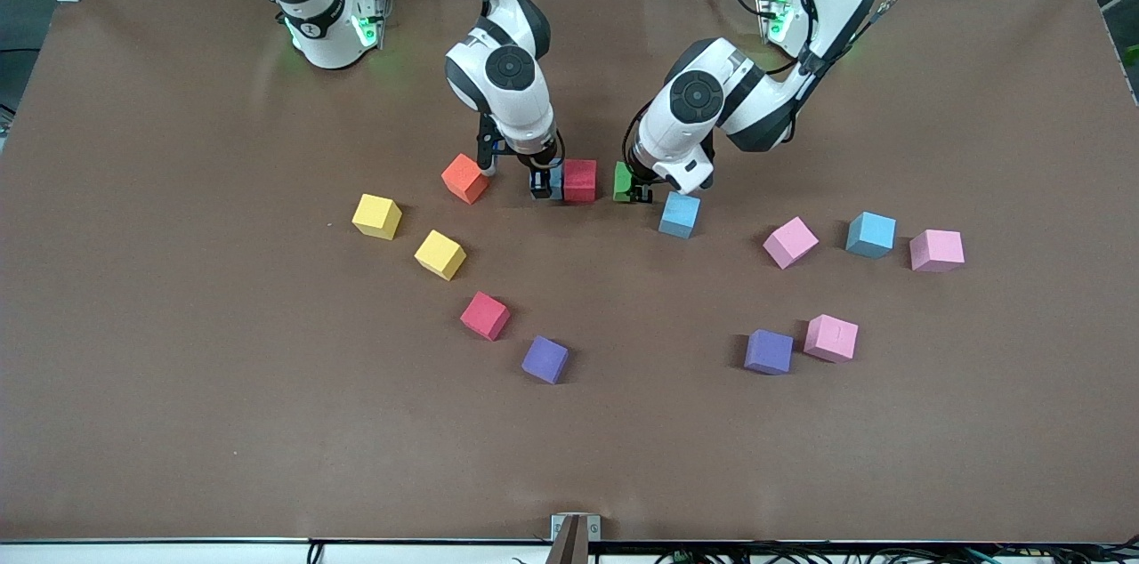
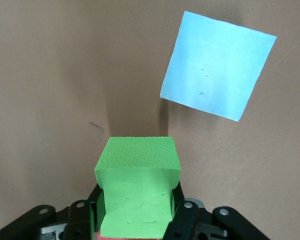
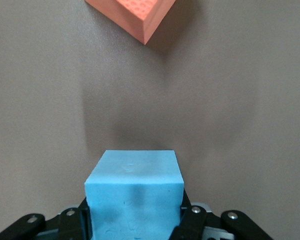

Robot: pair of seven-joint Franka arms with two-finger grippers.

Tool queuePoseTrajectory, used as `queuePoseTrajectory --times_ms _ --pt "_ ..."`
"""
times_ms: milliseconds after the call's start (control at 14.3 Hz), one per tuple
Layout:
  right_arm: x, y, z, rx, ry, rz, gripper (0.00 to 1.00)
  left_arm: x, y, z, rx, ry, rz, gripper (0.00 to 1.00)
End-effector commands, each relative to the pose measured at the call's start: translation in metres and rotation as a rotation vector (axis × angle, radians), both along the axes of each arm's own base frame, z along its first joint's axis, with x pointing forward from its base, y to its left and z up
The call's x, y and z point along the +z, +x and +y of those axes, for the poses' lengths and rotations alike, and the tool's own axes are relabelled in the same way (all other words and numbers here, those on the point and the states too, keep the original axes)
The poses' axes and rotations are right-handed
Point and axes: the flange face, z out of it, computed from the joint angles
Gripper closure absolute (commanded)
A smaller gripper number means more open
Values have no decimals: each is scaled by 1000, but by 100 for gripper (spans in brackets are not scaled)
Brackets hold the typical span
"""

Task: Arrange 11 blocks into digit 3
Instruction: 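Place the green and blue blocks beside the red block with both grippers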

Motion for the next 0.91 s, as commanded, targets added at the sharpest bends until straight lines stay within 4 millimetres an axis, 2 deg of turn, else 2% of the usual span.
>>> queuePoseTrajectory --times_ms 0,489,559,629,698,768,838 --pt "-10 -1 9 -18 1 5 100 1 5 -6 61 -32 -10 69" --pt "-12 1 10 -19 0 6 99 -8 -10 -26 48 -44 -25 69" --pt "-12 1 10 -19 0 6 98 -9 -11 -27 40 -41 -28 69" --pt "-12 2 9 -22 -1 7 92 -9 -11 -27 42 -40 -28 69" --pt "-12 3 8 -24 -1 7 69 -13 -12 -28 41 -39 -20 69" --pt "-12 4 8 -25 -2 6 19 -15 -13 -29 39 -39 -17 69" --pt "-11 4 9 -19 -3 7 0 -17 -13 -28 28 -33 -21 69"
